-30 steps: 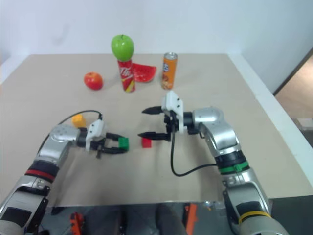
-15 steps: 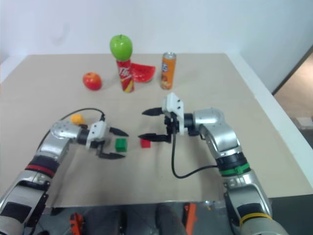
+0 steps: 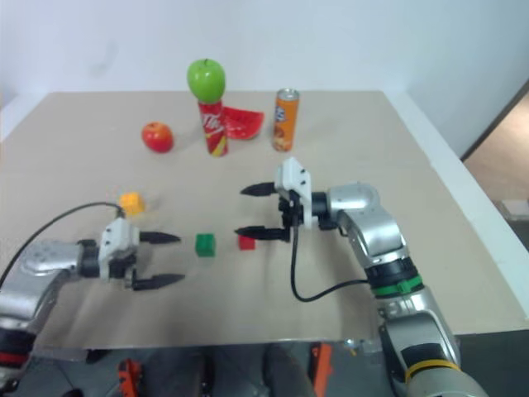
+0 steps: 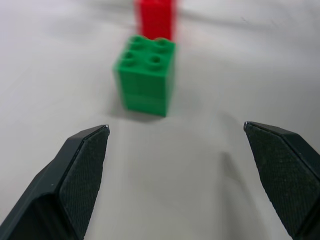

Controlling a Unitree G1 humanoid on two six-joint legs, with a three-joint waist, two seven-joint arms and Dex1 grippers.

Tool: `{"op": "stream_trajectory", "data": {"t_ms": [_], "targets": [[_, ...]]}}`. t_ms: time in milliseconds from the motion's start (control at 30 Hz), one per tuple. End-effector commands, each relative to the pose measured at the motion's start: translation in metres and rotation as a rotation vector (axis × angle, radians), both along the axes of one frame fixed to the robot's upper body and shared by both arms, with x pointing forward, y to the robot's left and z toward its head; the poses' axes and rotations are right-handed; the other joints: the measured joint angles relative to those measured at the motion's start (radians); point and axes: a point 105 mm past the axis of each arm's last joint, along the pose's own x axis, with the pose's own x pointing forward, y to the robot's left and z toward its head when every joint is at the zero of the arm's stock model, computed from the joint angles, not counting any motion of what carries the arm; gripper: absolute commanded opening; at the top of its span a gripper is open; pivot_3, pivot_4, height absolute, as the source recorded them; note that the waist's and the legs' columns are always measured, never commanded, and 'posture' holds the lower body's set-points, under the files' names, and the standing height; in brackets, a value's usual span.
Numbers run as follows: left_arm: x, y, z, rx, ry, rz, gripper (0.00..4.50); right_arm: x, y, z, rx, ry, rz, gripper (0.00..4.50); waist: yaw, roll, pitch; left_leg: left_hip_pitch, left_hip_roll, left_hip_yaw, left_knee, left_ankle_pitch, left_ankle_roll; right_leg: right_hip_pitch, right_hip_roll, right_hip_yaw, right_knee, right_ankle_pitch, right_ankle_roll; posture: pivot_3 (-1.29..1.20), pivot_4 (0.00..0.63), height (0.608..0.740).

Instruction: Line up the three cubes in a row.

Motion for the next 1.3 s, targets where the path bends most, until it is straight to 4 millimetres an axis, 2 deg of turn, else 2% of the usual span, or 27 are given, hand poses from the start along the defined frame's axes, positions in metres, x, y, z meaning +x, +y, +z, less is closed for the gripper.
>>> {"op": "stream_trajectory", "data": {"t_ms": [33,267,367,467,633,900,1300], "targets": [[0.001,0.016,0.022,-0.060,-0.061,0.199,4.48,0.001,-0.003,0.012,0.022,-0.039,0.010,4.50,0.000,0.000,0.000,0.000,0.000,0.000,0.000,0.000,0.000,0.000,0.000,0.000,0.000,0.000,0.000,0.00,0.150,0.740],[-0.001,0.049,0.023,-0.199,-0.134,0.625,4.48,0.001,-0.004,0.010,0.019,-0.032,0.023,4.50,0.001,0.000,0.000,0.001,0.000,0.001,0.000,0.000,0.000,0.000,-0.001,0.001,0.000,0.000,0.000,0.00,0.150,0.740],[0.007,0.063,0.019,-0.227,-0.186,0.814,4.48,0.001,-0.003,0.011,0.021,-0.032,0.026,4.50,0.001,0.000,0.000,0.001,-0.001,0.000,0.000,0.000,0.000,0.001,-0.001,0.000,0.000,0.001,0.000,0.00,0.150,0.740],[0.019,0.076,0.028,-0.315,-0.270,1.026,4.48,0.002,-0.003,0.011,0.021,-0.034,0.029,4.50,0.002,0.000,0.000,0.001,-0.001,-0.001,0.000,0.001,-0.001,0.002,-0.001,0.000,0.000,0.002,0.000,0.00,0.150,0.740],[0.027,0.088,0.028,-0.411,-0.282,1.226,4.48,0.004,-0.003,0.011,0.018,-0.036,0.030,4.50,0.001,-0.001,0.000,0.002,-0.003,0.000,0.001,0.002,-0.001,0.003,-0.002,0.001,0.000,0.004,0.002,0.00,0.150,0.740],[0.055,0.065,0.015,-0.418,-0.215,1.227,4.48,0.006,-0.006,0.011,0.009,-0.042,0.021,4.50,0.002,-0.001,0.000,0.002,-0.004,0.000,0.001,0.002,-0.001,0.003,-0.002,0.002,-0.001,0.004,0.002,0.00,0.150,0.740],[0.074,0.065,0.010,-0.381,-0.198,1.219,4.48,0.007,-0.007,0.011,0.004,-0.048,0.007,4.50,0.002,-0.001,-0.001,0.002,-0.004,0.000,0.001,0.002,-0.001,0.003,-0.002,0.002,-0.001,0.004,0.002,0.00,0.150,0.740]]}}
